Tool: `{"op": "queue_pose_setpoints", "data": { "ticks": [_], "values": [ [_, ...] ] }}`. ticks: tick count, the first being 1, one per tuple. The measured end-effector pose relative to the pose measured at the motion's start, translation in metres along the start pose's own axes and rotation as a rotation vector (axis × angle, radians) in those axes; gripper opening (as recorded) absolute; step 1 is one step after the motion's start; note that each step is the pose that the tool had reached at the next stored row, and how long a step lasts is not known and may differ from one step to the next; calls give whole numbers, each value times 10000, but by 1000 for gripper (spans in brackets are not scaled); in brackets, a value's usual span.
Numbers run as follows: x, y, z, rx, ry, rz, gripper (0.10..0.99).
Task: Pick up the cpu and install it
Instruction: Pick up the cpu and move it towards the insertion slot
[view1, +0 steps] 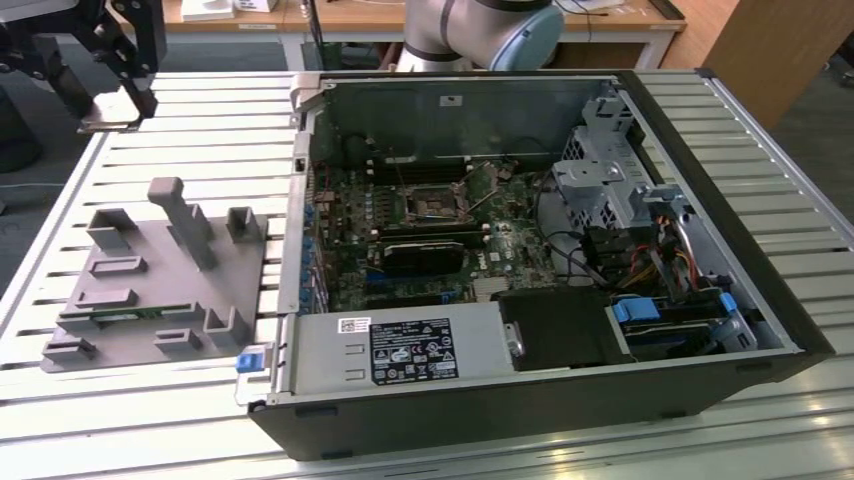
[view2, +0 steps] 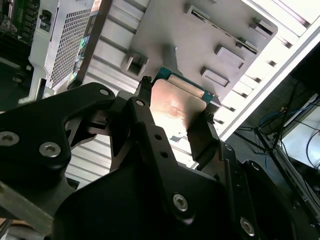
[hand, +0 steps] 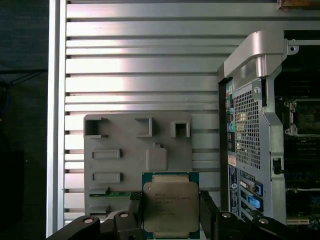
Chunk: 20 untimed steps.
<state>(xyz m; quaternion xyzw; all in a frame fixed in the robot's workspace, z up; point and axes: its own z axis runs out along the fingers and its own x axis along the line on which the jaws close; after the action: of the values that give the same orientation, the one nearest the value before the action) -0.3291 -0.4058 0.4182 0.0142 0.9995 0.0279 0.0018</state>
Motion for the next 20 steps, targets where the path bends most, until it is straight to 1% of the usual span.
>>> {"op": "queue_pose_setpoints", "data": {
  "ticks": [20],
  "values": [
    [-210, 6, 1, 0, 0, 0, 541]
  ]
}}
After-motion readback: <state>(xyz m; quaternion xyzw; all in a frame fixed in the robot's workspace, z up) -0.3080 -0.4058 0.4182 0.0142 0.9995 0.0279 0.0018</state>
